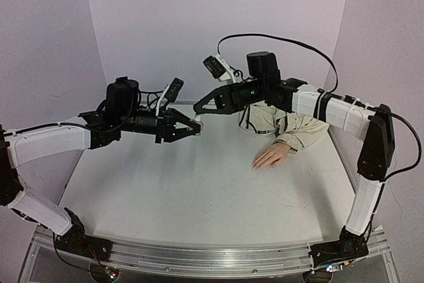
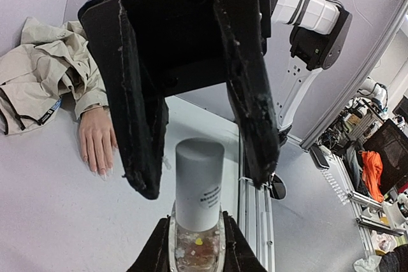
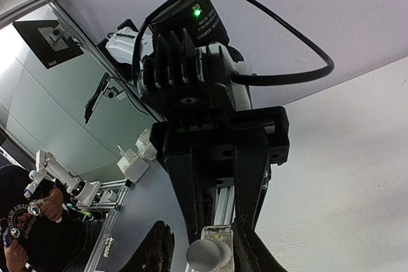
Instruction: Paint the nails
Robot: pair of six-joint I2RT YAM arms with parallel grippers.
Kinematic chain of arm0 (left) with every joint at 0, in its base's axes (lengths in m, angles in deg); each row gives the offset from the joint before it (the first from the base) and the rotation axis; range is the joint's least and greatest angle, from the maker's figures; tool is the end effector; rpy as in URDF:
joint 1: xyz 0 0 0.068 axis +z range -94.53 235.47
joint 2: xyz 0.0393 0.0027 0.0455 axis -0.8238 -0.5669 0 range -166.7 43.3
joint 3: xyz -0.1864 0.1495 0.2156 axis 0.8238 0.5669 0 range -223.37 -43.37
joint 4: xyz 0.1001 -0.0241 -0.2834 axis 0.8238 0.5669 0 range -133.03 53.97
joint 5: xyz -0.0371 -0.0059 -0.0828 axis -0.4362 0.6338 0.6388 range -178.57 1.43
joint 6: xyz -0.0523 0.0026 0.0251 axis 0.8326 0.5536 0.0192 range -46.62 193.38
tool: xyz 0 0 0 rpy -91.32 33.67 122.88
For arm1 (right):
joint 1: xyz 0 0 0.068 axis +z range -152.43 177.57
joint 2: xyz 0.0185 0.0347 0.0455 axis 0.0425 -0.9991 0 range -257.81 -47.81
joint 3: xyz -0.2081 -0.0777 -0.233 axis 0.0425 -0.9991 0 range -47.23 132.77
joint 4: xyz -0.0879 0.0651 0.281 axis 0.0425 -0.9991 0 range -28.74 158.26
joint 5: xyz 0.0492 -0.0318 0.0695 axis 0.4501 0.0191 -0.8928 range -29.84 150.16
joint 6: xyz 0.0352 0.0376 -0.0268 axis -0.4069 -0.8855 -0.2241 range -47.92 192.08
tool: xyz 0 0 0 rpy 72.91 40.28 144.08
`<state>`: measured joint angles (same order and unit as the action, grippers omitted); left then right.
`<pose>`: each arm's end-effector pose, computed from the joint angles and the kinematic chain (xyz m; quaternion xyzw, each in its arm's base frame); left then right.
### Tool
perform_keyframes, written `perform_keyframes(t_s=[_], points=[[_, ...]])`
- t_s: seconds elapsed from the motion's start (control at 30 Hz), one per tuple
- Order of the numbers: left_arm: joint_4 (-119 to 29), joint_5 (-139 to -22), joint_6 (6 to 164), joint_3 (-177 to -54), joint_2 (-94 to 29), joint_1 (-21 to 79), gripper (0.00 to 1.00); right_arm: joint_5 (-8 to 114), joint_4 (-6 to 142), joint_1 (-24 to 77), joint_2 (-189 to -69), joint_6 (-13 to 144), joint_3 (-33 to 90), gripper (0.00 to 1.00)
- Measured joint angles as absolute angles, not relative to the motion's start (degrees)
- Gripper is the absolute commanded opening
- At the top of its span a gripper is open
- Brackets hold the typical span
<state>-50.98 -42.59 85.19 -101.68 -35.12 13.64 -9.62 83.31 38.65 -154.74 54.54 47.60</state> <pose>0.2393 -0.2544 0.3573 0.4226 0.6282 -0.5321 0.3790 0.3463 0.3537 0.4174 -0.5213 0.4684 0.6347 0.3257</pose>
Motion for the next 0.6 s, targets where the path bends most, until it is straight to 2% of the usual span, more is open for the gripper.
perform_keyframes(t_s=[0.27, 0.33, 0.43, 0.6], points=[[-51.0, -42.7, 85.2, -102.0, -35.2, 13.8, 0.0, -8.7, 83.3, 38.7, -154.7, 54.8, 47.6, 0.11], [-51.0, -43.9, 85.2, -102.0, -35.2, 13.8, 0.0, -7.9, 83.4, 38.7, -154.7, 55.0, 47.6, 0.01], [-50.9, -48.0, 84.5, -102.0, -35.1, 13.6, 0.0, -5.3, 83.7, 38.6, -154.7, 55.1, 47.5, 0.0], [-49.9, -62.0, 82.1, -102.0, -35.1, 12.6, 0.0, 5.5, 84.7, 38.9, -154.7, 54.3, 47.0, 0.0]])
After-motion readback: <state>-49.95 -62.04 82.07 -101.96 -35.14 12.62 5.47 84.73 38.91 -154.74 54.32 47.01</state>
